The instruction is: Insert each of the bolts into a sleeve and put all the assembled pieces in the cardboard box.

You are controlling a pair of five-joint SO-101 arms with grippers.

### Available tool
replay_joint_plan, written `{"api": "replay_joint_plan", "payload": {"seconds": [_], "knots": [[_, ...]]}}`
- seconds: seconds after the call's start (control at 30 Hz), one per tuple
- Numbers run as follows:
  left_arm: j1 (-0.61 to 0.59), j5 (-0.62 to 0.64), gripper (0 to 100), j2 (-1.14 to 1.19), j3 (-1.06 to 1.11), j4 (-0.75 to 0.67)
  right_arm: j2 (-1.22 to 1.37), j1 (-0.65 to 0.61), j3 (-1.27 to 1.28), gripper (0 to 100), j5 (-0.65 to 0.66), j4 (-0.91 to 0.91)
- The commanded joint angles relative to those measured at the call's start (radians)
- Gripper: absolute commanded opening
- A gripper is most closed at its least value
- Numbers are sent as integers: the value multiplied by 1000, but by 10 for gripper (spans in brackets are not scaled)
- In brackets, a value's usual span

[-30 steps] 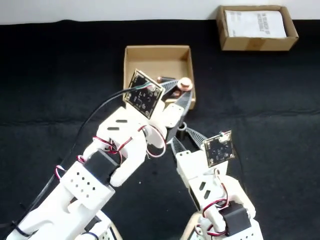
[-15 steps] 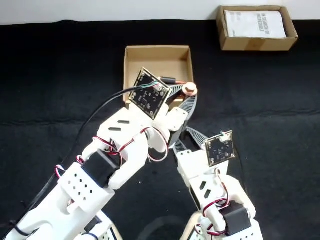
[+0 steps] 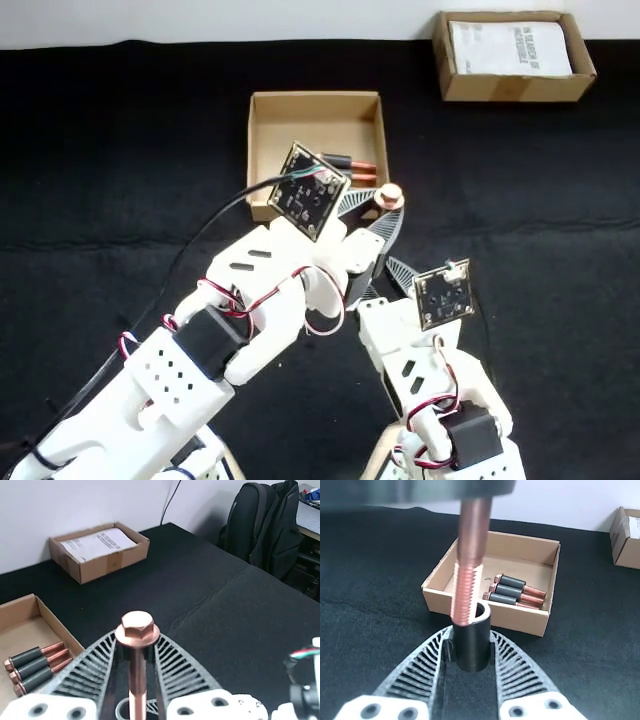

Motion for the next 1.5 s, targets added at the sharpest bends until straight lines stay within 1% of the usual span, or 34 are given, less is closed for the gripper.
{"api": "replay_joint_plan", "payload": {"seconds": [0.0, 0.17, 0.23, 0.33, 0.5, 0.77, 0.93, 1.13, 1.47], "knots": [[4, 3, 8, 4, -5, -5, -5, 15, -48, 7, -3, -2], [2, 3, 8, 8, -7, -5, -5, 13, -45, 7, -3, 1], [1, 3, 8, 8, -8, -28, -5, 12, -45, 7, -3, 1], [-24, 3, 8, 8, -8, -63, -5, 8, -47, 7, -3, 1], [-47, 5, 8, 10, -4, -60, -5, 8, -50, 7, -3, 1], [-42, 11, 8, 8, 107, -66, -4, 12, -44, 7, -2, 1], [-27, 11, 8, 2, 179, -163, 1, 12, -44, 7, -2, -1], [-27, 11, 8, 4, 176, -204, 4, 12, -44, 7, -2, -2], [-33, 11, 8, 8, 124, -199, 4, 10, -42, 7, -3, -4]]}}
